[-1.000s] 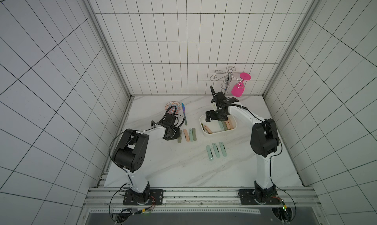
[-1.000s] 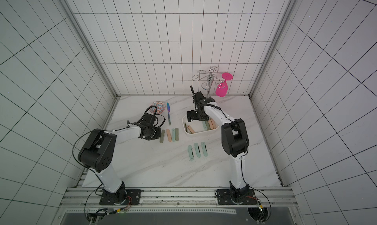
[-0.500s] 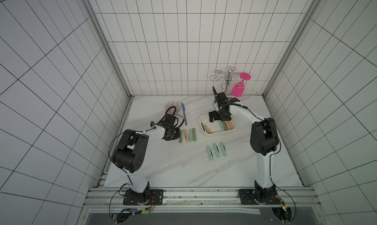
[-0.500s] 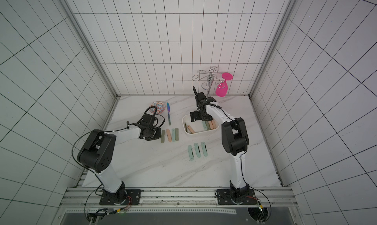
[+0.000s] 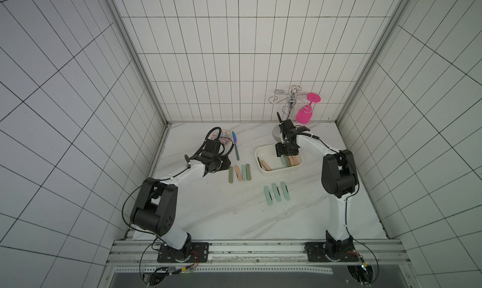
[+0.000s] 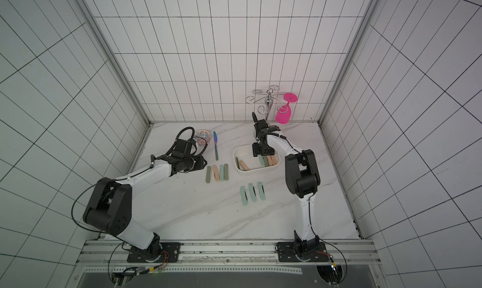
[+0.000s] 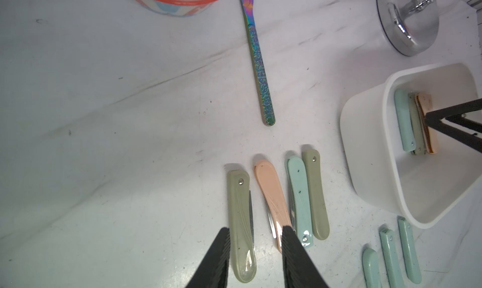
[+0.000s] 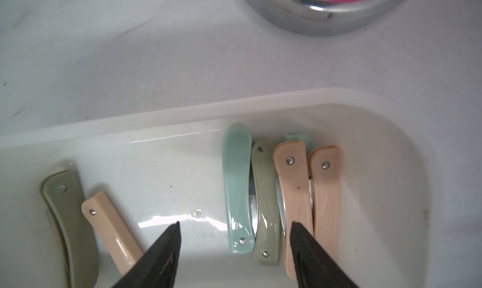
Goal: Take the fruit knife out of the storage box
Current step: Pick up the fruit knife from the storage box.
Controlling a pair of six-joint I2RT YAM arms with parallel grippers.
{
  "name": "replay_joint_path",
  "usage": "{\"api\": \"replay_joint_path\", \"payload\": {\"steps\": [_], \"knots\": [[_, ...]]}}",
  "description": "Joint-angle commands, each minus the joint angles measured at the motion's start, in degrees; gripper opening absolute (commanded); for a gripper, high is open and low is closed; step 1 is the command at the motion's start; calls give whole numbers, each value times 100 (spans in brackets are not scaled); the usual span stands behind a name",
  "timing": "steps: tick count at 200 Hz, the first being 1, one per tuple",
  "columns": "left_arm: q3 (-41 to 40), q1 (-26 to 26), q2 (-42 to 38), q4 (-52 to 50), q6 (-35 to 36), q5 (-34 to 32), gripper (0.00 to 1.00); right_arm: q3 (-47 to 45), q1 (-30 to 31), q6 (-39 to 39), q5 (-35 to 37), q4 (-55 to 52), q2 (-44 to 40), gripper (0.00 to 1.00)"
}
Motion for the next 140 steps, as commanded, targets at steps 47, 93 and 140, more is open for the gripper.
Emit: {"api": "replay_joint_path", "payload": {"steps": [47,93,140], "knots": [[65,35,16,145,-16,275,38,-727,-33,90,450,190,-160,69],[64,44,7,181,-7,317,38,-912,-57,63,558,226,-314,71],[55,52,-5,199,6,354,39,-999,-101,49,630,267,-319,72]]}}
